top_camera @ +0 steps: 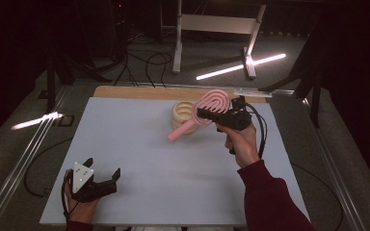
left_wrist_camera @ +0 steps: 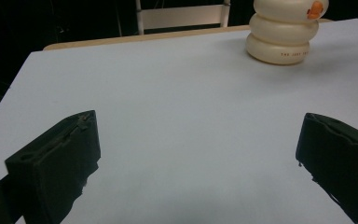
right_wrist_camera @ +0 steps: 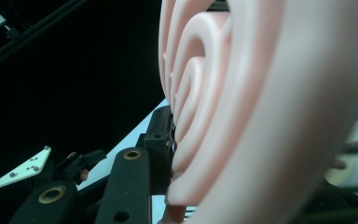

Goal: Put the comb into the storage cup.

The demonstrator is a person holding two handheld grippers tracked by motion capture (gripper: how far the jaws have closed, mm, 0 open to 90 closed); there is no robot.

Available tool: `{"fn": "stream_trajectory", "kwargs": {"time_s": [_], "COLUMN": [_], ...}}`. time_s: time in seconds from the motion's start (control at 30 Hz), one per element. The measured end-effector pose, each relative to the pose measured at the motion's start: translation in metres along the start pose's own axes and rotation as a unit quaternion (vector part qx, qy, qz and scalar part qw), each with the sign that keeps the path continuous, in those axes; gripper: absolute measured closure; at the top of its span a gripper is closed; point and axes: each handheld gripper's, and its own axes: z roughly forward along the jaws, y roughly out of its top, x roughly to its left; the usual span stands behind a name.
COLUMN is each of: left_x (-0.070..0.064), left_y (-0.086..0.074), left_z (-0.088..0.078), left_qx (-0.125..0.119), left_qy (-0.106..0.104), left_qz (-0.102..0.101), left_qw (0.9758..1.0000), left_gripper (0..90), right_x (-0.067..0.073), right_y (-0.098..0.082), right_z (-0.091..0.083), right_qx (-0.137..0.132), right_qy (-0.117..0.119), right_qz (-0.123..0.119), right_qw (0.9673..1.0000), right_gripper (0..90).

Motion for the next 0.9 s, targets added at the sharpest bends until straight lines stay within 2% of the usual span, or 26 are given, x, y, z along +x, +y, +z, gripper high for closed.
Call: {"fn": "stream_trajectory", "kwargs": {"time_s": [0.9], "left_x": [-0.001], "left_y": [0.0], "left_z": [0.001], "left_qx": [0.002], "left_qy": [0.001], "left_qz": [0.001], "left_qw": [1.0], "left_gripper": [0.5], "right_x": [-0.011], "right_y": [0.025], "right_z": [-0.001], "right_qx": [-0.01], "right_qy": [-0.044], "right_qz": [-0.007], "right_qw": [0.9989], "right_gripper": [63.9]}}
